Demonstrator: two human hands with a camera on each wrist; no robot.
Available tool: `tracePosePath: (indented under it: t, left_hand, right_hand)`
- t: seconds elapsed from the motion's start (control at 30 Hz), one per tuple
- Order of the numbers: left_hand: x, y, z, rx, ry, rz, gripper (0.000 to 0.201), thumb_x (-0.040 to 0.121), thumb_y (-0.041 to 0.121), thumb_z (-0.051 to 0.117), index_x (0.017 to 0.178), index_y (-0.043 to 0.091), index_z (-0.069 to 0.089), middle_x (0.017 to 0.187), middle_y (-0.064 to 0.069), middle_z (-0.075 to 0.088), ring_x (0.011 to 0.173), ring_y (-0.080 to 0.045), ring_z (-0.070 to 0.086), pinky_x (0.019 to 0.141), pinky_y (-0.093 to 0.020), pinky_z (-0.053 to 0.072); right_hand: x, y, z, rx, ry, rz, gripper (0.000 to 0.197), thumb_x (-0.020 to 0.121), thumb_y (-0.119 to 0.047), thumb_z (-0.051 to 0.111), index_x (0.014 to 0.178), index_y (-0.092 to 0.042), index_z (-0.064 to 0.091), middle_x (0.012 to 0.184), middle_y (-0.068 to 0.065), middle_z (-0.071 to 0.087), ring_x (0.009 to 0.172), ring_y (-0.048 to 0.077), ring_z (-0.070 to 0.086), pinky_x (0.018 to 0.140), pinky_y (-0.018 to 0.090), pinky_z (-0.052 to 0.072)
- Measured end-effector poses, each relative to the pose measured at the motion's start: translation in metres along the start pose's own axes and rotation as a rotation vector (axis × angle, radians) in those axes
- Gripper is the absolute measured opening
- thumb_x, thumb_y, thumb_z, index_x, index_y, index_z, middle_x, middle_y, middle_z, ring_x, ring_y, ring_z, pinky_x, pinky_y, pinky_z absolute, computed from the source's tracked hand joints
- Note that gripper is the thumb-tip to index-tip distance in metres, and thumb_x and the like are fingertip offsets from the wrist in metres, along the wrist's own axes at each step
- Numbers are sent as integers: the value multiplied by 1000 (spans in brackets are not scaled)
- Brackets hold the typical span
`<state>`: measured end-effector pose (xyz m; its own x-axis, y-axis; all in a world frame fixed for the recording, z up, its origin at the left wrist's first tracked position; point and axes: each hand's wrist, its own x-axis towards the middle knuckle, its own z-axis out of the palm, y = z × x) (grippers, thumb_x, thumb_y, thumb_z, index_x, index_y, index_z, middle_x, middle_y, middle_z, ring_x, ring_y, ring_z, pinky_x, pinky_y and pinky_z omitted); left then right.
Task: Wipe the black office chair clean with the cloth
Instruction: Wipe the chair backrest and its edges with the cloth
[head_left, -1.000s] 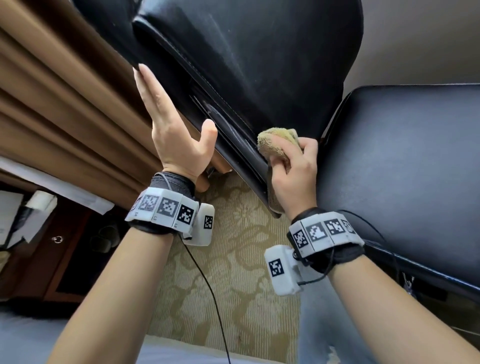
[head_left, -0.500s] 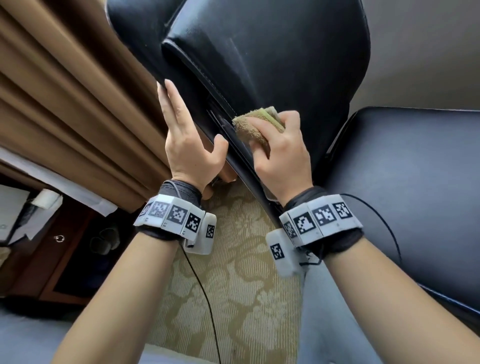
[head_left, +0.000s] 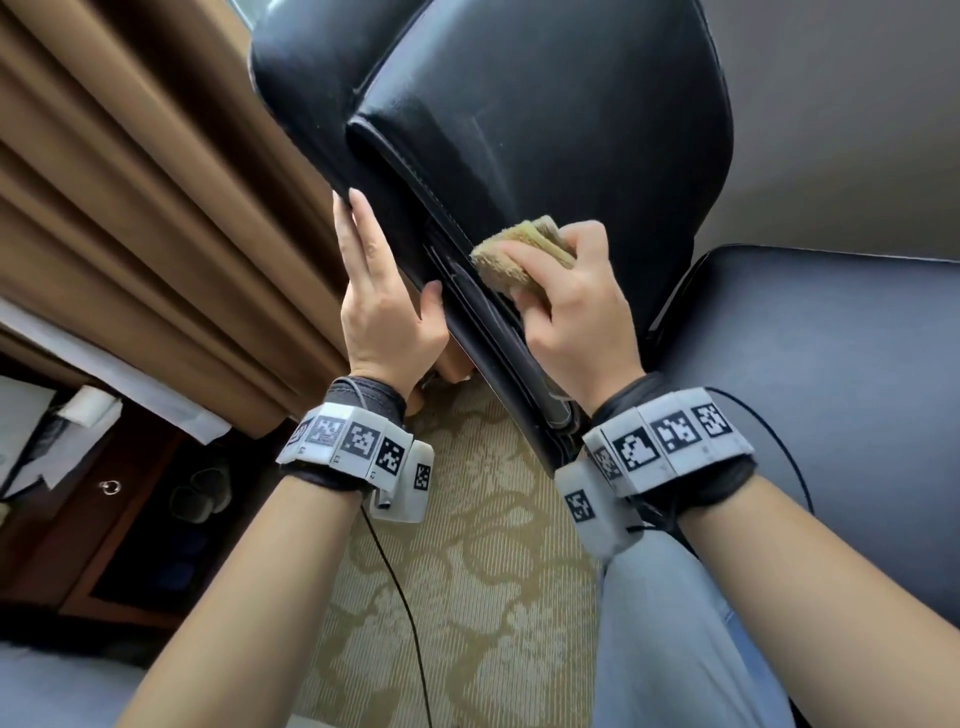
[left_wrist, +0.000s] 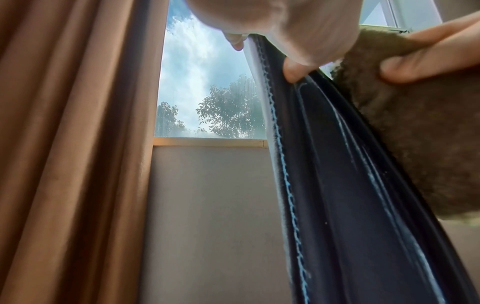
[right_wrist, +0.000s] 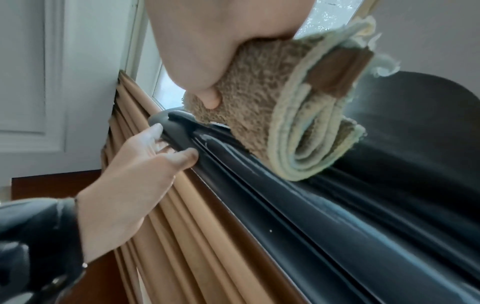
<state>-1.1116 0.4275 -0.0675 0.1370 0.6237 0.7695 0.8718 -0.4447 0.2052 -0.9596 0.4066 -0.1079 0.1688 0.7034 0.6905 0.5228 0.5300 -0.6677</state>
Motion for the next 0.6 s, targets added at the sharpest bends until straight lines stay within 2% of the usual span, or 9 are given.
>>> tracePosePath:
  t: [0.07,0.17,0.27,0.37,0.47,0.6]
  left_hand:
    - [0,-2,1,-5,6,-6,86,66,0,65,136,-21,20,142,-41,21,129,-31,28,97,4,18]
    - [0,-3,3,-17,12,-3,85,65,-1,64,135,-22,20,141,-42,20,129,-30,25,100,4,16]
    - [1,-3,4,-11,23,2,84,64,-3,63,134,-23,21,140,-43,21,128,-27,23,99,5,16]
    - [2,-1,5,-18,28,6,83,63,-6,62,133,-25,21,139,-44,22,127,-26,20,97,7,14]
    - [1,0,4,-34,25,4,83,63,-6,61,133,-25,21,139,-45,21,126,-26,19,96,7,14]
    - [1,2,0,-74,8,1,82,62,-11,61,132,-26,22,137,-45,22,124,-24,23,96,7,14]
  right_hand:
    - [3,-1,9,-9,-23,-16,36,79,-10,56,113,-18,65,103,14,49,89,29,55,61,39,54]
    - [-23,18,7,-71,-67,20,36,79,-12,54,112,-20,66,101,11,50,86,27,55,54,39,54]
    - [-44,33,-7,-150,-119,91,35,77,-14,53,108,-22,68,97,10,51,86,28,55,55,37,53]
    - [-29,20,-12,-145,-131,114,33,78,-17,52,107,-23,68,99,8,48,89,27,54,60,33,48]
    - [5,-5,-1,-68,-85,33,35,80,-20,52,112,-23,66,104,9,47,90,24,54,61,29,44]
    - [14,-12,10,-25,-107,30,36,81,-19,51,114,-25,64,102,6,45,87,21,53,61,35,51]
